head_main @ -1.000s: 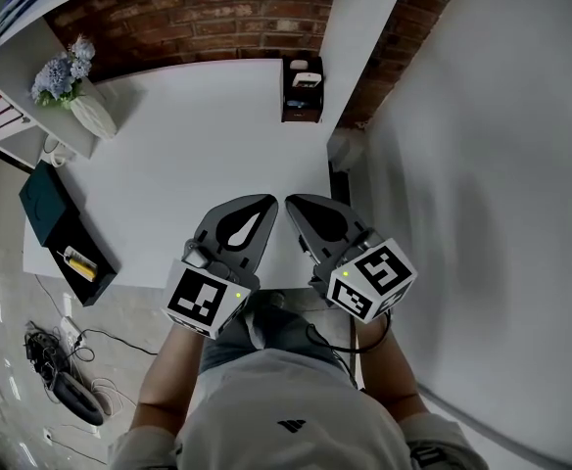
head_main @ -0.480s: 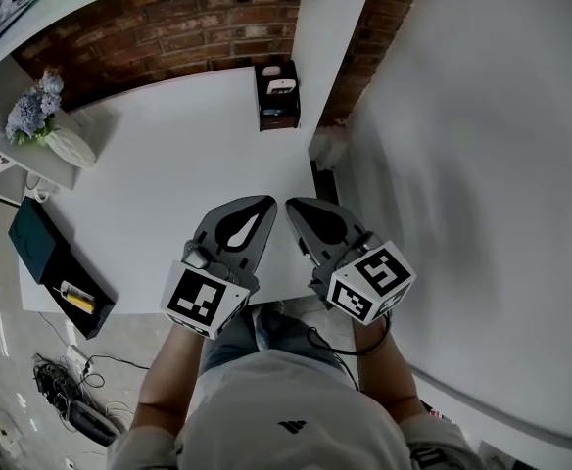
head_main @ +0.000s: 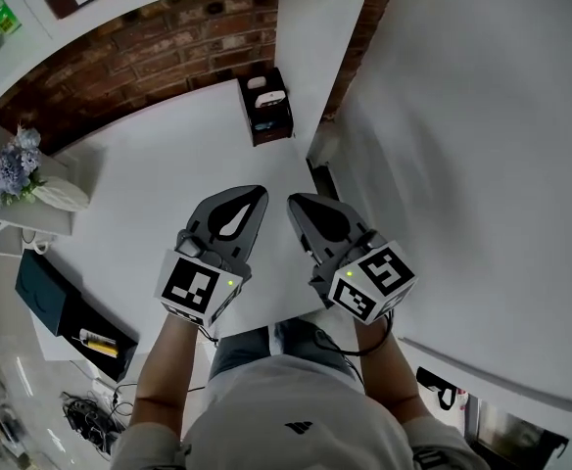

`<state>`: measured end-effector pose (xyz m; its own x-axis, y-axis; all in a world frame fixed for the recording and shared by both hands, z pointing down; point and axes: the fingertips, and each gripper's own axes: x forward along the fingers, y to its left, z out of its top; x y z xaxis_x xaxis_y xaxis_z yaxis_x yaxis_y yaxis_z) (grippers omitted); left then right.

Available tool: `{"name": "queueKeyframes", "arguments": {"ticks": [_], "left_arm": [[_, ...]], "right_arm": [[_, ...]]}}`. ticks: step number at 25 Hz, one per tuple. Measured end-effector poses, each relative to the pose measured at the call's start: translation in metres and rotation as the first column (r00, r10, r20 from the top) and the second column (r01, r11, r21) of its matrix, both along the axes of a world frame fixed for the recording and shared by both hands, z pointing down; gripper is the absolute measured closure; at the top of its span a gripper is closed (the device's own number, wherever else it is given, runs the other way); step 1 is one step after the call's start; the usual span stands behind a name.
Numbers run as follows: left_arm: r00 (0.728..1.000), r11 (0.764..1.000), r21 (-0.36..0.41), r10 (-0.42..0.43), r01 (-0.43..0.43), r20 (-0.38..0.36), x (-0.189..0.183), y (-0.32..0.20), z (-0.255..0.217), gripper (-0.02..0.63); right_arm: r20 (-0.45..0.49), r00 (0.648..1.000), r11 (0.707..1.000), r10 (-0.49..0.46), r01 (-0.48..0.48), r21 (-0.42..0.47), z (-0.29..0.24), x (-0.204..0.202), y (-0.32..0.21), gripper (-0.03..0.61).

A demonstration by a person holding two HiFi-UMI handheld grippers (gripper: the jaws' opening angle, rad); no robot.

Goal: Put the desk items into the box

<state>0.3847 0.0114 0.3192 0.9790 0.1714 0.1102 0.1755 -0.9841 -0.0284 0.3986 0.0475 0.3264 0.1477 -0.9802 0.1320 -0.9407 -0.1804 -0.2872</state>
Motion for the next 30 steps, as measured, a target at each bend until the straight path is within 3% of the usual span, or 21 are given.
{"name": "queueKeyframes", "arguments": {"ticks": [8, 13, 17, 24, 30], "left_arm": [[0.992, 0.995, 0.023, 0.097, -0.099, 0.075, 0.025, -0.041, 0.026, 0.601], [0.984, 0.987, -0.013, 0.159, -0.158, 0.085, 0.048, -0.064, 0.041, 0.600], [0.976, 0.981, 0.002, 0.191, -0.192, 0.106, 0.066, -0.077, 0.058, 0.600], [0.965, 0.972, -0.056, 0.235, -0.230, 0.120, 0.086, -0.087, 0.089, 0.600], [0.957, 0.968, -0.007, 0.248, -0.250, 0.153, 0.101, -0.096, 0.109, 0.600]], "right_arm": [[0.020, 0.996, 0.996, 0.084, -0.084, -0.023, 0.008, 0.011, -0.028, 0.569], [0.020, 0.992, 0.990, 0.129, -0.127, -0.057, 0.016, 0.016, -0.038, 0.569], [0.014, 0.987, 0.984, 0.158, -0.157, -0.086, 0.022, 0.022, -0.042, 0.569], [0.010, 0.980, 0.972, 0.198, -0.195, -0.130, 0.030, 0.028, -0.047, 0.569], [0.015, 0.980, 0.968, 0.199, -0.194, -0.159, 0.039, 0.027, -0.050, 0.569]]}}
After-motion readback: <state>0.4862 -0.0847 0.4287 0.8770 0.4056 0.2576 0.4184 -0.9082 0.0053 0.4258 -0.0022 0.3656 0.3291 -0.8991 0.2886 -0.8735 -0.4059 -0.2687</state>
